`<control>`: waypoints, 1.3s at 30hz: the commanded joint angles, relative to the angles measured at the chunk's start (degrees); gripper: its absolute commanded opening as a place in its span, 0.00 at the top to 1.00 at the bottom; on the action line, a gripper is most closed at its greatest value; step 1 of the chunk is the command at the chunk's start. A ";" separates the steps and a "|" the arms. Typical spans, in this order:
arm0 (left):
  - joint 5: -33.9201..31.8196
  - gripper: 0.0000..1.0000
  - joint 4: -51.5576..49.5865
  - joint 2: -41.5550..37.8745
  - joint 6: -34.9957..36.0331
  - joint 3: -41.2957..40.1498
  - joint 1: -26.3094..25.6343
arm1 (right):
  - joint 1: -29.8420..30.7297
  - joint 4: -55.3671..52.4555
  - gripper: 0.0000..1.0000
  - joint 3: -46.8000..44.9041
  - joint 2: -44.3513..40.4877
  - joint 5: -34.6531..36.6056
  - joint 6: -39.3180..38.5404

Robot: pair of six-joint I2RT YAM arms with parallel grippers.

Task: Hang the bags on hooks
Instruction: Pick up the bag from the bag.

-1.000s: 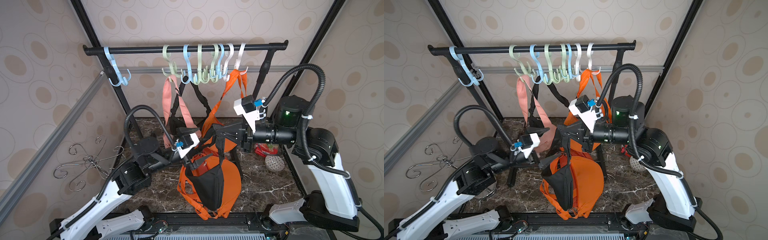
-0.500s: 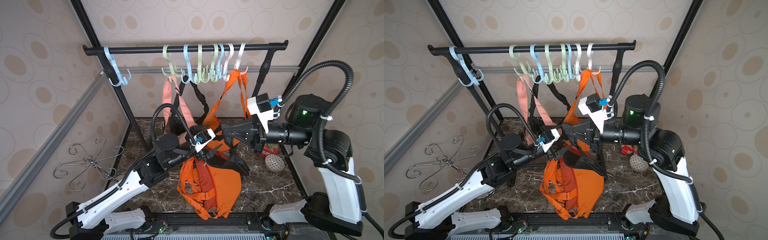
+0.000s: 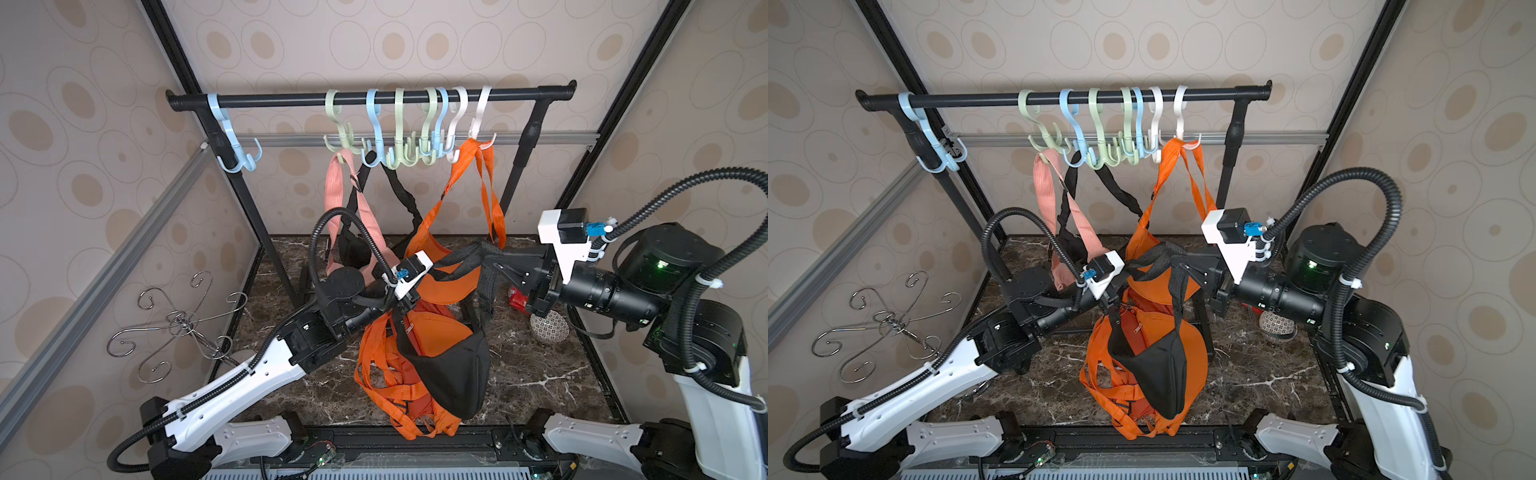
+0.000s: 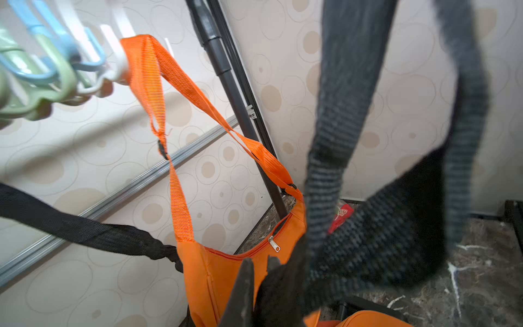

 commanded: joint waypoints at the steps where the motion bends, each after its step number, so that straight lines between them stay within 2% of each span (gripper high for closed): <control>1: -5.24 0.97 -2.12 -1.39 2.08 3.39 -0.34 | -1.63 6.99 1.00 -2.26 -0.12 7.66 -0.60; 2: -6.37 1.00 -3.69 -1.15 2.40 4.77 -0.37 | -2.19 7.75 1.00 -2.54 0.07 8.19 -0.41; 5: -9.36 1.00 -7.27 -0.92 2.83 8.38 -0.34 | -3.03 9.17 1.00 -2.73 1.68 8.50 0.44; 10: -18.06 1.00 -10.17 -2.51 3.82 11.21 -0.28 | -3.28 9.70 1.00 -1.50 5.43 4.09 1.01; 14: -24.46 1.00 -13.32 -3.91 3.58 14.94 -0.26 | -3.30 8.51 1.00 1.22 9.55 -4.39 2.45; 19: -31.39 1.00 -20.77 -1.98 2.75 24.37 -0.25 | -3.34 9.34 1.00 5.90 14.89 -13.07 5.25; 22: -33.79 1.00 -22.60 -1.19 2.87 27.98 -0.17 | -3.30 13.08 1.00 7.17 17.17 -17.21 8.54; 26: -40.91 1.00 -20.43 -0.82 6.01 30.89 0.28 | -3.27 21.28 1.00 6.65 20.25 -19.60 13.12; 32: -46.70 1.00 -28.02 6.50 6.83 45.77 0.89 | -0.44 30.44 1.00 7.61 25.80 -22.68 18.58; 34: -47.26 1.00 -32.55 9.95 5.85 50.88 1.05 | 1.67 32.00 0.92 7.92 26.94 -22.96 18.35; 36: -47.37 1.00 -36.43 13.35 4.86 55.93 1.70 | 3.89 32.41 0.62 8.26 27.41 -22.05 17.44; 39: -47.99 1.00 -41.86 18.08 3.94 65.22 2.88 | 5.73 33.75 0.58 6.63 26.46 -20.69 16.82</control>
